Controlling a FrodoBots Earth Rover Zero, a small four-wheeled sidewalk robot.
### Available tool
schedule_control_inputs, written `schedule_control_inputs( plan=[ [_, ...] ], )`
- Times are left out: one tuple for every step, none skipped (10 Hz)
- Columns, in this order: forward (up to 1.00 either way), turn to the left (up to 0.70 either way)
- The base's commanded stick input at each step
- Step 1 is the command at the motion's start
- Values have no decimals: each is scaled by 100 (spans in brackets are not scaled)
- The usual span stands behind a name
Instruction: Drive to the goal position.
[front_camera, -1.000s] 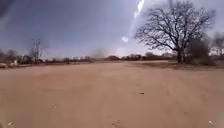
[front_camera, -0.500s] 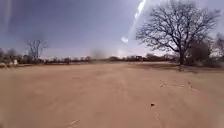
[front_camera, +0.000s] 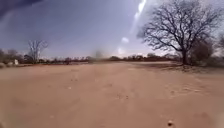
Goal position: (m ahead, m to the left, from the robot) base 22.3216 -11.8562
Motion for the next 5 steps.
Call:
schedule_control_inputs(
  plan=[
    [100,-27],
    [100,-27],
    [100,-27],
    [100,-19],
    [100,-8]
  ],
)
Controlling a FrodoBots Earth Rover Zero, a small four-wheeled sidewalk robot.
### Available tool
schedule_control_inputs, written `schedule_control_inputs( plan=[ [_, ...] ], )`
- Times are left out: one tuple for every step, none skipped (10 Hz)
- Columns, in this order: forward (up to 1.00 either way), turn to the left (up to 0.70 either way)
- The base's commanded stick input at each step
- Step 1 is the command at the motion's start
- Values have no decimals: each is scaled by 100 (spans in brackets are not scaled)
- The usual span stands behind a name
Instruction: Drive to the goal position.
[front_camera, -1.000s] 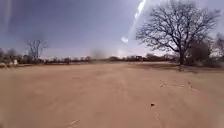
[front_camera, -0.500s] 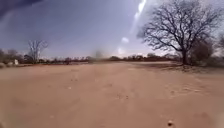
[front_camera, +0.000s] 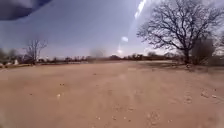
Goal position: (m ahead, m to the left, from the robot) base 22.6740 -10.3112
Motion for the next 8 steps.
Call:
schedule_control_inputs(
  plan=[
    [100,0],
    [100,0],
    [100,0],
    [100,0],
    [100,0],
    [100,0],
    [100,0],
    [100,0]
  ],
)
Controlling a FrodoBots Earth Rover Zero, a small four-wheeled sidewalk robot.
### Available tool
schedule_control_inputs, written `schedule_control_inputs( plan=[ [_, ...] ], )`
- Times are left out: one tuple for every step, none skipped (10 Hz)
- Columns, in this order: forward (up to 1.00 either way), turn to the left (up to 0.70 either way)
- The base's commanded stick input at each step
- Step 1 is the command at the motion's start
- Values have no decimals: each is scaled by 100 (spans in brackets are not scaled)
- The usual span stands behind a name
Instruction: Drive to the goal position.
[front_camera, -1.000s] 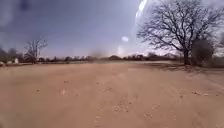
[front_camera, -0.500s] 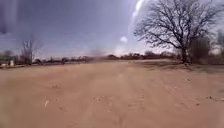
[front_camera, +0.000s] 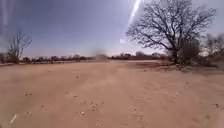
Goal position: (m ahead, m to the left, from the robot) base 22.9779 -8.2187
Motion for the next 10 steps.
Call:
schedule_control_inputs(
  plan=[
    [100,0],
    [100,0],
    [100,0],
    [100,0],
    [100,0],
    [100,0],
    [100,0],
    [100,0],
    [100,0],
    [100,0]
  ],
)
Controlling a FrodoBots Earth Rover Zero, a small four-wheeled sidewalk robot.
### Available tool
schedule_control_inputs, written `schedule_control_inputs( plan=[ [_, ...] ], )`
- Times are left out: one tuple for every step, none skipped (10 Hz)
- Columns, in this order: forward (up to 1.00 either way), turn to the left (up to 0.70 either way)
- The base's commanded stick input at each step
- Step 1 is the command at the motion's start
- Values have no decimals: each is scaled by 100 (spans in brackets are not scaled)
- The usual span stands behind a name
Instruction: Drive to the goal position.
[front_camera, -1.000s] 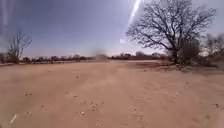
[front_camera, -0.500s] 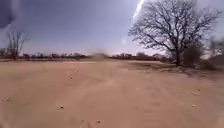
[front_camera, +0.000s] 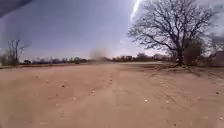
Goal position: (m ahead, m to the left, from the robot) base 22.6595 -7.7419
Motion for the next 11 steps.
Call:
schedule_control_inputs(
  plan=[
    [100,0],
    [100,0],
    [100,0],
    [100,0],
    [100,0],
    [100,0],
    [100,0],
    [100,0],
    [100,-1],
    [100,-13],
    [100,-24]
  ],
)
